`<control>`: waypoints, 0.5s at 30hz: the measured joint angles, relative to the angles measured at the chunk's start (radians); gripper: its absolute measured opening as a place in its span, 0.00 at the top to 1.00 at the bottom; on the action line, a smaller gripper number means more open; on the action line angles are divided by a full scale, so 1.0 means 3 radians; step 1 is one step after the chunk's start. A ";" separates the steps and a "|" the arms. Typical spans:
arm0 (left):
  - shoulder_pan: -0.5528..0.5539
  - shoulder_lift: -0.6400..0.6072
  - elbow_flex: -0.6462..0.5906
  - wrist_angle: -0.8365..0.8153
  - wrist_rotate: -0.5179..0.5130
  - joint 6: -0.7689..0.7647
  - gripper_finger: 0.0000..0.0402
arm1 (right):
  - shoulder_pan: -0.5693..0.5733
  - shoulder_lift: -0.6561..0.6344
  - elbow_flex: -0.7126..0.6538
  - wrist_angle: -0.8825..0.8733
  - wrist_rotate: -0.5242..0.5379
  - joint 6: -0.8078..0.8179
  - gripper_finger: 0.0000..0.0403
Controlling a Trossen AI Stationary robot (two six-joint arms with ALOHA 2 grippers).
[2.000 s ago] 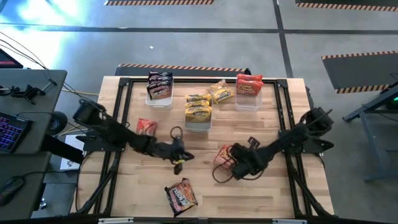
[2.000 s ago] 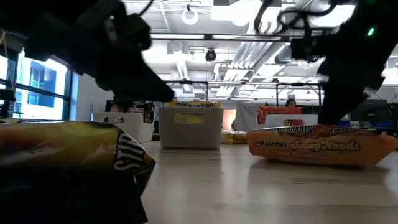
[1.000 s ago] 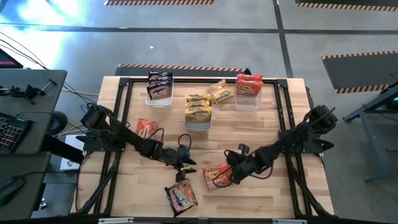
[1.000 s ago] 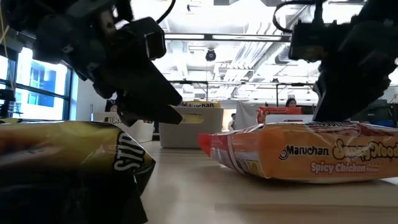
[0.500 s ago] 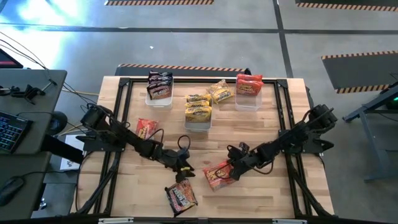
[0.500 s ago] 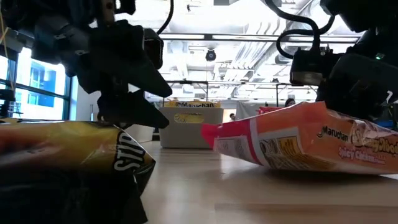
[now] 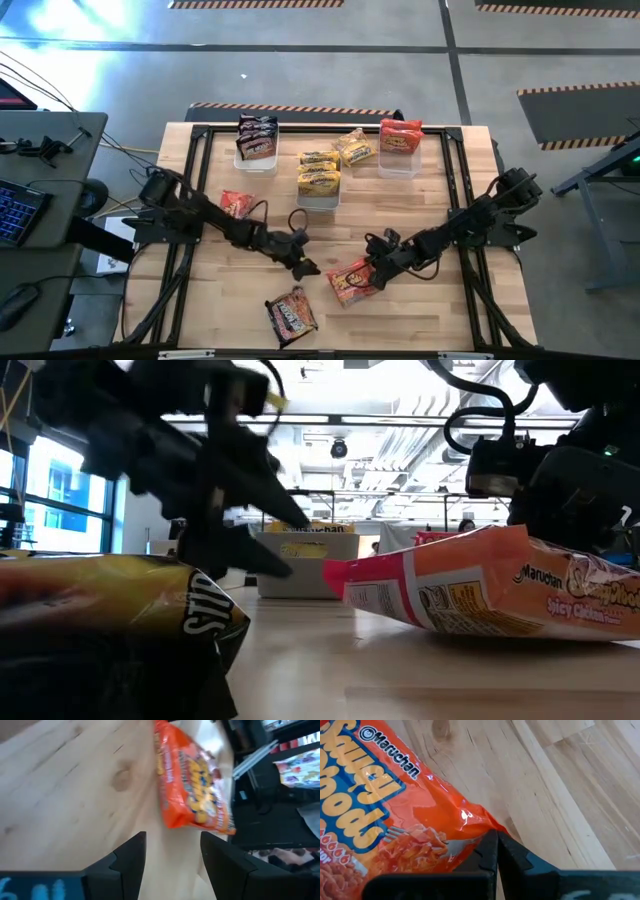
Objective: Sort Maruchan noodles
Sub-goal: Put the bottom orange noodle pack into the transparent bin
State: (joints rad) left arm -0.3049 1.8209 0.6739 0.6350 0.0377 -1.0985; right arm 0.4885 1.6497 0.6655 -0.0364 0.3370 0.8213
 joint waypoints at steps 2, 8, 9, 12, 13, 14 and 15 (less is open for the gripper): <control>0.0020 0.0137 0.0073 0.0002 0.0093 0.0001 0.55 | 0.0000 0.0000 -0.0001 0.0012 0.0000 -0.0032 1.00; 0.0013 0.0530 0.0506 0.0104 0.0376 0.0435 0.50 | 0.0000 0.0003 -0.0004 0.0063 -0.0003 -0.0059 1.00; 0.0013 0.0578 0.0563 0.0111 0.0388 0.0513 0.48 | 0.0000 0.0003 -0.0004 0.0069 -0.0003 -0.0059 1.00; 0.0015 0.0666 0.0704 0.0057 0.0496 0.0747 0.44 | 0.0000 0.0003 -0.0004 0.0081 -0.0003 -0.0059 1.00; 0.0016 0.0679 0.0723 0.0044 0.0531 0.0817 0.43 | 0.0000 0.0003 -0.0004 0.0082 -0.0002 -0.0059 1.00; 0.0016 0.0687 0.0732 0.0029 0.0549 0.0885 0.42 | 0.0000 0.0003 -0.0004 0.0084 -0.0001 -0.0060 1.00; 0.0016 0.0701 0.0750 0.0025 0.0545 0.0938 0.42 | 0.0000 0.0003 -0.0004 0.0083 -0.0001 -0.0060 1.00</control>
State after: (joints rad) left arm -0.3000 2.0312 0.8990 0.6426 0.2013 -0.8172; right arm 0.4885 1.6505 0.6643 -0.0115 0.3367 0.8032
